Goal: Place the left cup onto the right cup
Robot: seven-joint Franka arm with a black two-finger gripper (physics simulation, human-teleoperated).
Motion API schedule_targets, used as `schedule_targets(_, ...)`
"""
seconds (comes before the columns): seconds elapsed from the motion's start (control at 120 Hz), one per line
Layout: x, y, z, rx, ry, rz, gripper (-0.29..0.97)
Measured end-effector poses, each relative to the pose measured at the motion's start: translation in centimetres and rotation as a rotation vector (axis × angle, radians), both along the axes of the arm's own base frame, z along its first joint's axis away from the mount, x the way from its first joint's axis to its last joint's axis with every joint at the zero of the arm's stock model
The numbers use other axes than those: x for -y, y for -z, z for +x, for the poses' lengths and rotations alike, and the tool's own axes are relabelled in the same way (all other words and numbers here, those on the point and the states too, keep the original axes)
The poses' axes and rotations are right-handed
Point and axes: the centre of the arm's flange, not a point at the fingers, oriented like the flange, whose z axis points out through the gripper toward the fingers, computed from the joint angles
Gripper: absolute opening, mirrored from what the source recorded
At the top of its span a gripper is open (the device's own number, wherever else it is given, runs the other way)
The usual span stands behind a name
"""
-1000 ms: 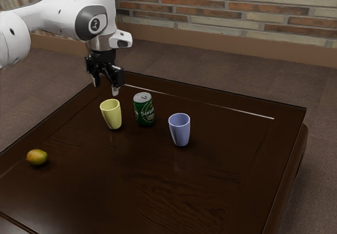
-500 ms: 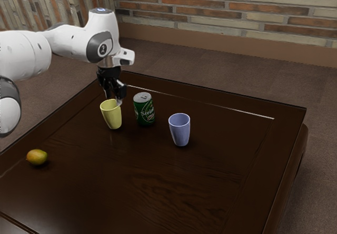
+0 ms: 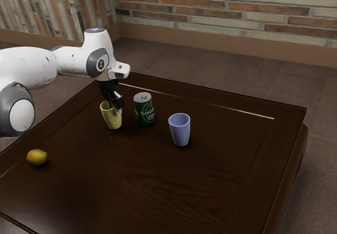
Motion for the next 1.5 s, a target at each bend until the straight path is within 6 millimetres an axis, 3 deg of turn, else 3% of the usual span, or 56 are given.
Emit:
schedule_targets(0.217,-0.4,-0.1,0.1,0.018,0.018,-0.027,0.06)
schedule_targets(0.433,-0.5,-0.3,0.1,0.029,0.04,-0.035,-0.06)
schedule_targets(0.55,-0.5,-2.2,-0.2,0.047,0.049,-0.031,-0.08)
schedule_targets(0.667,0.2,-4.9,-1.9,0.058,0.059,-0.031,-0.09)
schedule_targets(0.758,3.0,-8.3,-3.5,0.077,0.094,-0.021,-0.1)
schedule_targets(0.867,7.8,-12.6,-5.4,0.11,0.155,-0.009,-0.1)
schedule_targets(0.942,11.1,-14.3,-5.7,0.126,0.199,0.002,-0.1)
schedule_targets(1.308,27.4,-16.6,-6.0,0.157,0.407,0.01,-0.11)
schedule_targets(1.433,31.3,-17.3,-5.7,0.167,0.446,0.018,-0.11)
schedule_targets(1.5,32.2,-17.0,-5.3,0.161,0.451,0.022,-0.11)
